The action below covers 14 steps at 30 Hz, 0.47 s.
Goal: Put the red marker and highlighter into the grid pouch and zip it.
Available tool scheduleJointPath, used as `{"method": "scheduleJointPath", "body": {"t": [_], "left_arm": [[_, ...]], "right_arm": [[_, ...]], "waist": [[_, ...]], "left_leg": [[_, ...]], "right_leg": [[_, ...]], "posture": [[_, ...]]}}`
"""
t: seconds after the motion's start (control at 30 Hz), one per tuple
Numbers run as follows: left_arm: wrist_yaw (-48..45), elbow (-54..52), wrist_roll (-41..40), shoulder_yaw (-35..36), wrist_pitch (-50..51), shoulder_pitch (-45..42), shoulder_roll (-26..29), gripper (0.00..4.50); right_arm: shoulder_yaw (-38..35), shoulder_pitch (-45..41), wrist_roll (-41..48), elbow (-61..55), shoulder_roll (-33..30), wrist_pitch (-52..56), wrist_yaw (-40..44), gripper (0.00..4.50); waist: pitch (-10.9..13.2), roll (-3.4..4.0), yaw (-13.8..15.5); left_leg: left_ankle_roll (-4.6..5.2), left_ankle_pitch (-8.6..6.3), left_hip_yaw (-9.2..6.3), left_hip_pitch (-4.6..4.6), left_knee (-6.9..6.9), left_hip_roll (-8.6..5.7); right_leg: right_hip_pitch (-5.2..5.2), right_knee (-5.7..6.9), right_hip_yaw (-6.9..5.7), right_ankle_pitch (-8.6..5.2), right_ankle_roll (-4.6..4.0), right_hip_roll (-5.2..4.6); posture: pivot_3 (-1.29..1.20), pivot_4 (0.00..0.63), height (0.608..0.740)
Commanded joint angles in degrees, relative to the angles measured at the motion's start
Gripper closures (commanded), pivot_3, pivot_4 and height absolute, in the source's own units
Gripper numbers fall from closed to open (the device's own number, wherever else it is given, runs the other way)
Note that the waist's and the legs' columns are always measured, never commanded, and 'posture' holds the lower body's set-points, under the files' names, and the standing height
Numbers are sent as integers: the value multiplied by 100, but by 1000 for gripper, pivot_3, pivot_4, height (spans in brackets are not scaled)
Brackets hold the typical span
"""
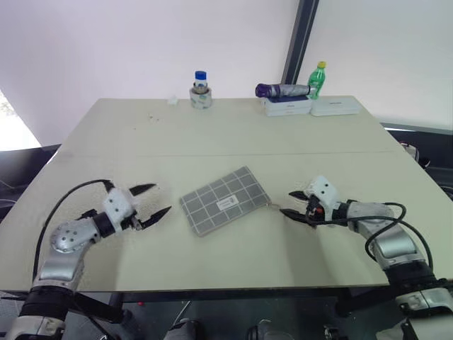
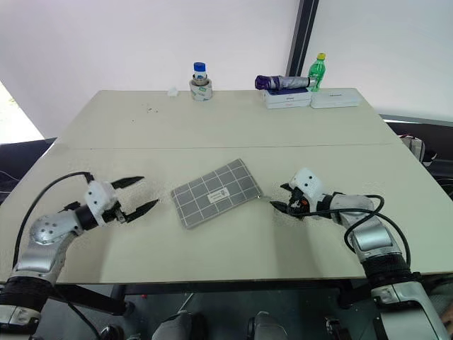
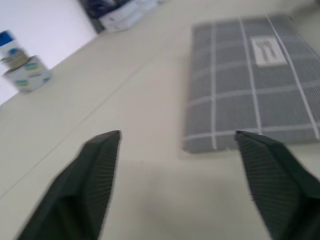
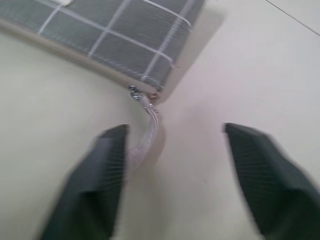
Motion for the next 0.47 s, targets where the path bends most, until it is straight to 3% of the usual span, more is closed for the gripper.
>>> {"method": "scheduleJointPath", "body": {"t": [0.03, 0.2, 0.47], "left_arm": [[120, -266, -619, 759, 630, 343, 88, 0], [587, -989, -458, 1370, 1046, 1191, 221, 0], [520, -1555, -270, 2187, 925, 2484, 349, 0]], "right_arm": [[-399, 95, 171, -37, -244, -238, 285, 51], [-1065, 283, 1031, -476, -365, 117, 815, 51], [-1504, 663, 974, -138, -891, -57, 1161, 51]], "waist": [[0, 0, -8], [1, -1, -23], [0, -2, 14]], "left_leg": [[0, 0, 0, 0, -1, 0], [-1, 1, -2, 2, -4, 2], [34, -24, -4, 3, -2, -4]], "right_leg": [[0, 0, 1, -1, 2, 0], [0, 0, 1, -2, 4, 3], [3, -10, -2, -3, -2, -28]], "posture": [[0, 150, 738], [0, 150, 738], [0, 150, 738]]}}
